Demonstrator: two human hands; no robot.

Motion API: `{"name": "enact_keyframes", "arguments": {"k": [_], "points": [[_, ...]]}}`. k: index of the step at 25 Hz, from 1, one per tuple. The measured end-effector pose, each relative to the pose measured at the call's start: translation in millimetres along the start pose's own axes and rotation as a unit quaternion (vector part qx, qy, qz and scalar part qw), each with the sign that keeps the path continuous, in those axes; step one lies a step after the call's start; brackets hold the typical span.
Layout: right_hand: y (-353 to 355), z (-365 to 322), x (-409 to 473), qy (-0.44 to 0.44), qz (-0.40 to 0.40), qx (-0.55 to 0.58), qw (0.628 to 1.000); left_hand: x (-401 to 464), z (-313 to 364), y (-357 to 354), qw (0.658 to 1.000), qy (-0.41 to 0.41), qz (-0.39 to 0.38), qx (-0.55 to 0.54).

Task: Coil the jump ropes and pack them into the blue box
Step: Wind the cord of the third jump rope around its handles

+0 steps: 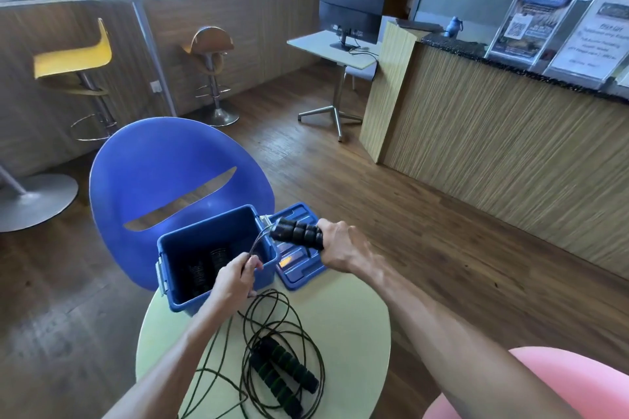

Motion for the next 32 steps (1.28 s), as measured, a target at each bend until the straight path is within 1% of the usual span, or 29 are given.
{"name": "enact_keyframes", "arguments": {"k": [1, 3, 5, 7, 9, 10, 12, 13, 15, 17, 19, 22, 25, 27, 29, 30, 32], "points": [[6.2, 5.0, 4.0, -0.018, 0.006, 0.011, 1.000, -5.4, -11.6, 1.0, 1.000, 0.015, 0.012, -0.013], [11.9, 10.9, 12.2, -0.040, 0.003, 0.012, 0.999, -15.2, -12.0, 1.6, 1.000, 0.005, 0.030, -0.003], [8.7, 17.6, 19.6, -0.059, -0.016, 0.019, 0.998, -20.6, -0.1, -1.3, 0.999, -0.012, 0.041, -0.018], [1.3, 28.0, 27.1, -0.088, -0.046, 0.050, 0.994, -20.1, 13.0, -2.5, 0.997, -0.027, 0.054, -0.043], [-9.1, 37.7, 33.7, -0.114, -0.085, 0.108, 0.984, -18.3, 20.3, -3.2, 0.995, -0.032, 0.070, -0.069], [-15.3, 39.8, 35.3, -0.124, -0.114, 0.160, 0.973, -17.6, 19.3, -3.8, 0.993, -0.018, 0.081, -0.083], [-24.7, 39.2, 35.2, -0.140, -0.166, 0.268, 0.939, -18.3, 18.1, -7.9, 0.992, 0.019, 0.088, -0.087], [-27.1, 38.4, 34.9, -0.144, -0.181, 0.300, 0.925, -20.3, 22.4, -10.1, 0.993, 0.020, 0.086, -0.072], [-30.5, 38.3, 33.0, -0.155, -0.198, 0.325, 0.912, -28.1, 37.1, -13.3, 0.997, -0.003, 0.076, -0.021], [-32.1, 35.5, 30.7, -0.160, -0.207, 0.333, 0.906, -34.7, 57.7, -21.7, 0.996, -0.049, 0.050, 0.062], [-34.8, 26.1, 27.6, -0.160, -0.225, 0.349, 0.895, -37.2, 81.7, -39.6, 0.985, -0.098, 0.010, 0.140], [-35.7, 6.0, 24.1, -0.140, -0.246, 0.361, 0.889, -33.3, 113.8, -61.6, 0.974, -0.149, -0.015, 0.168], [-38.8, -1.2, 24.6, -0.131, -0.256, 0.363, 0.886, -27.4, 124.9, -68.4, 0.967, -0.155, -0.010, 0.200], [-40.7, 1.2, 27.6, -0.133, -0.235, 0.363, 0.892, -28.4, 126.6, -70.7, 0.960, -0.167, -0.013, 0.226], [-37.6, 4.3, 30.4, -0.133, -0.199, 0.356, 0.903, -31.0, 126.9, -67.7, 0.962, -0.192, -0.007, 0.194], [-35.3, 5.2, 30.8, -0.128, -0.189, 0.352, 0.908, -30.1, 122.0, -66.7, 0.970, -0.191, -0.015, 0.151], [-31.4, 2.5, 29.0, -0.100, -0.195, 0.345, 0.913, -27.0, 103.7, -64.4, 0.986, -0.156, -0.040, 0.032]]}}
Point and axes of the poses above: each hand's wrist, its own x-axis towards the middle knuckle, its own y-axis out of the back of the hand, z = x × y, the point moved 10 cm from there along x, towards the middle knuckle, and after that the axes turned 9 degrees about -y, right-handed, at the moved point
